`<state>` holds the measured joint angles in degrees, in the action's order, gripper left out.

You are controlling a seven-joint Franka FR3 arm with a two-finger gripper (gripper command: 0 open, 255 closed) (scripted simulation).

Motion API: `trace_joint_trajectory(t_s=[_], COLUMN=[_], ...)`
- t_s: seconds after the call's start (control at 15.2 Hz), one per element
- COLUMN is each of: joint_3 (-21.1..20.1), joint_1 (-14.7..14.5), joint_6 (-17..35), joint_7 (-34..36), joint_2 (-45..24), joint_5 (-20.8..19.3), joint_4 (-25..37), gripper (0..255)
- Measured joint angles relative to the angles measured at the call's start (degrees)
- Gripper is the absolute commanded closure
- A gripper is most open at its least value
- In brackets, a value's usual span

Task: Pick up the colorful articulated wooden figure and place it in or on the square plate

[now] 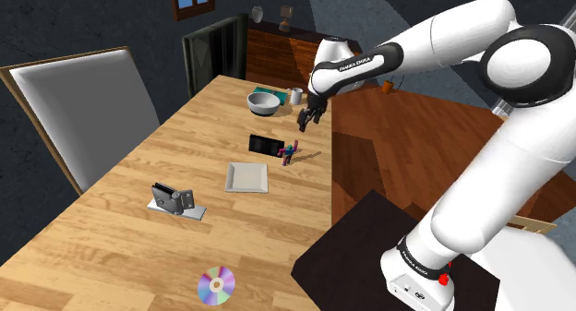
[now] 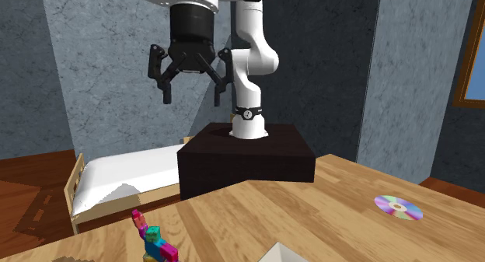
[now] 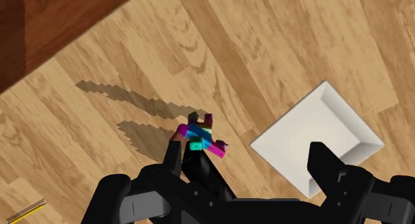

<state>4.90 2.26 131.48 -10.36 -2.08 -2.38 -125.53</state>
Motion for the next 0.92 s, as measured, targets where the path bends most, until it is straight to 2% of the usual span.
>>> trace_joint_trajectory(t_s=[0.4,0.92], joint_3=[0.43,0.13], joint_1=[1.17,3.24], joint_6=[4.08,5.95], joint_7=[-3.08,-6.3], joint_2=[-12.95,-29.61], joint_5=[1.15,2.27], joint_4=[7.74,21.04], gripper=[0,0])
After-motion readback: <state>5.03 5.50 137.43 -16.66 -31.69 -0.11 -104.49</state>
